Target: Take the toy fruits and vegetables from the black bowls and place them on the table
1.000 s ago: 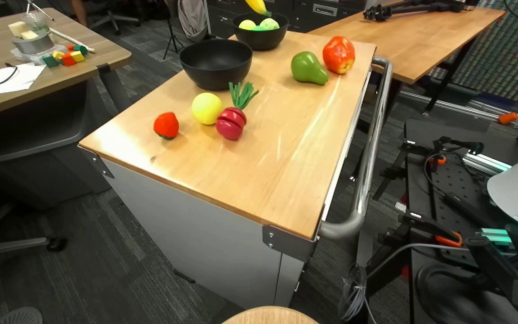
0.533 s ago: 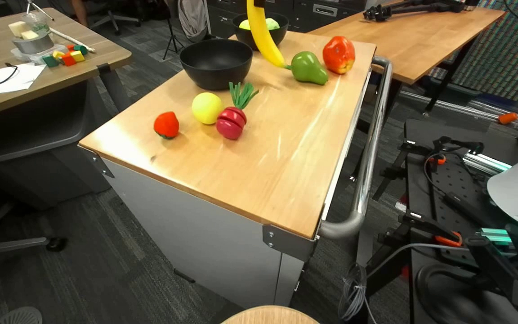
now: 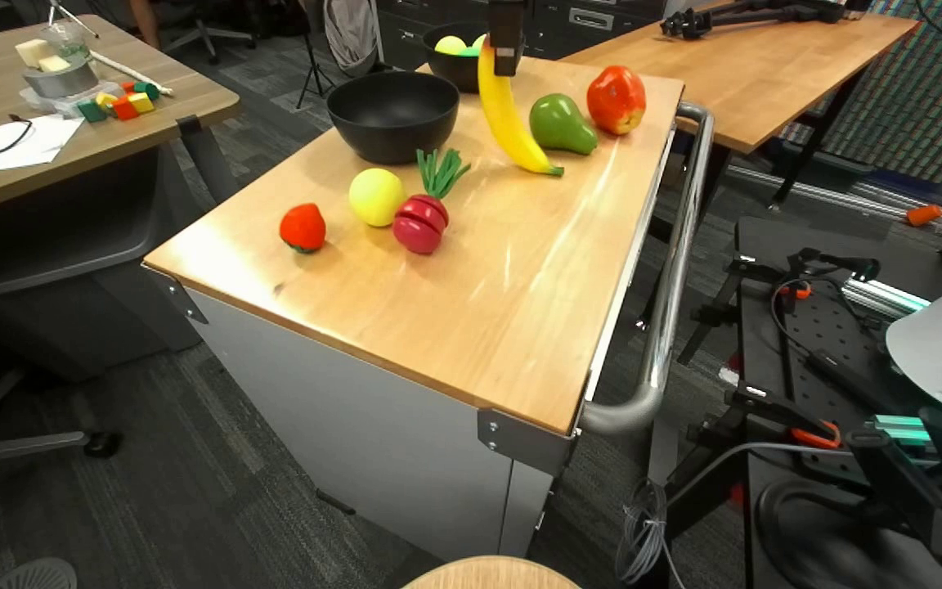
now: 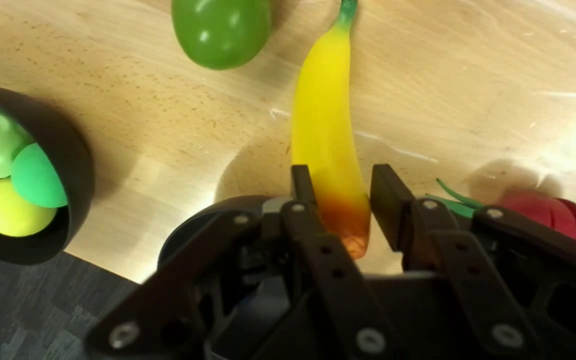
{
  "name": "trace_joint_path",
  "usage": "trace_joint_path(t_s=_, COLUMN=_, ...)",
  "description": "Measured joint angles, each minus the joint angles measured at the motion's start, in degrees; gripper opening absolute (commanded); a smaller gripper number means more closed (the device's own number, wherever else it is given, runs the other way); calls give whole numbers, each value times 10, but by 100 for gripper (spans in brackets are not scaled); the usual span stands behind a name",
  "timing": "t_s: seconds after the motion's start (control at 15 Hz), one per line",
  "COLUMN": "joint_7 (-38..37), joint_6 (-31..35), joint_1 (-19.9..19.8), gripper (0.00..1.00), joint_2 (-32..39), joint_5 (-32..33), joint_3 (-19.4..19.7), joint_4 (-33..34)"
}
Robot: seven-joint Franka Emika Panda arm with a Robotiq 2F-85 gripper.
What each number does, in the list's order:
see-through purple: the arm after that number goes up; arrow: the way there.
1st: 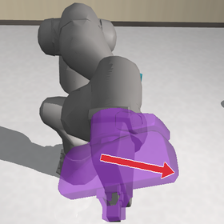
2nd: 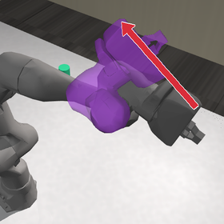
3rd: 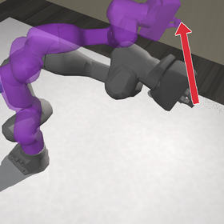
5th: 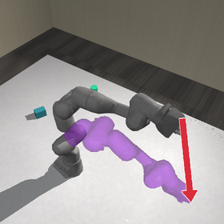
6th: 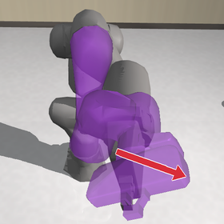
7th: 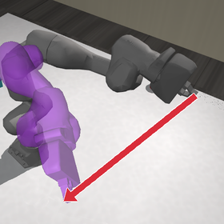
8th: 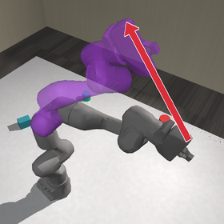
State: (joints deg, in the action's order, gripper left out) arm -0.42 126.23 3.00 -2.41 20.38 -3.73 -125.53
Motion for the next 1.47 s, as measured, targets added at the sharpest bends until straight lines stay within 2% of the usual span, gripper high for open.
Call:
trace_joint_path(t_s=0.33, joint_7=-2, joint_6=-1, joint_1=15, gripper=11, joint_2=6, joint_5=29, joint_3=-22, joint_4=-30)
trace_joint_path(t_s=0.67, joint_7=-30, joint_6=3, joint_1=28, gripper=11, joint_2=25, joint_5=89, joint_3=-35, joint_4=-48)
trace_joint_path(t_s=0.73, joint_7=-38, joint_6=5, joint_1=30, gripper=19, joint_2=29, joint_5=106, joint_3=-36, joint_4=-50)
trace_joint_path(t_s=0.8, joint_7=-48, joint_6=10, joint_1=32, gripper=42, joint_2=32, joint_5=124, joint_3=-37, joint_4=-53)
trace_joint_path(t_s=0.87, joint_7=-59, joint_6=15, joint_1=33, gripper=57, joint_2=35, joint_5=143, joint_3=-37, joint_4=-55)
trace_joint_path(t_s=0.93, joint_7=-69, joint_6=20, joint_1=34, gripper=62, joint_2=38, joint_5=158, joint_3=-37, joint_4=-56)
trace_joint_path(t_s=1.13, joint_7=-92, joint_6=37, joint_1=35, gripper=87, joint_2=46, joint_5=182, joint_3=-35, joint_4=-55)
trace_joint_path(t_s=1.27, joint_7=-104, joint_6=45, joint_1=33, gripper=99, joint_2=46, joint_5=183, joint_3=-29, joint_4=-49)
trace_joint_path(t_s=1.47, joint_7=-107, joint_6=58, joint_1=22, gripper=100, joint_2=41, joint_5=172, joint_3=-10, joint_4=-23)
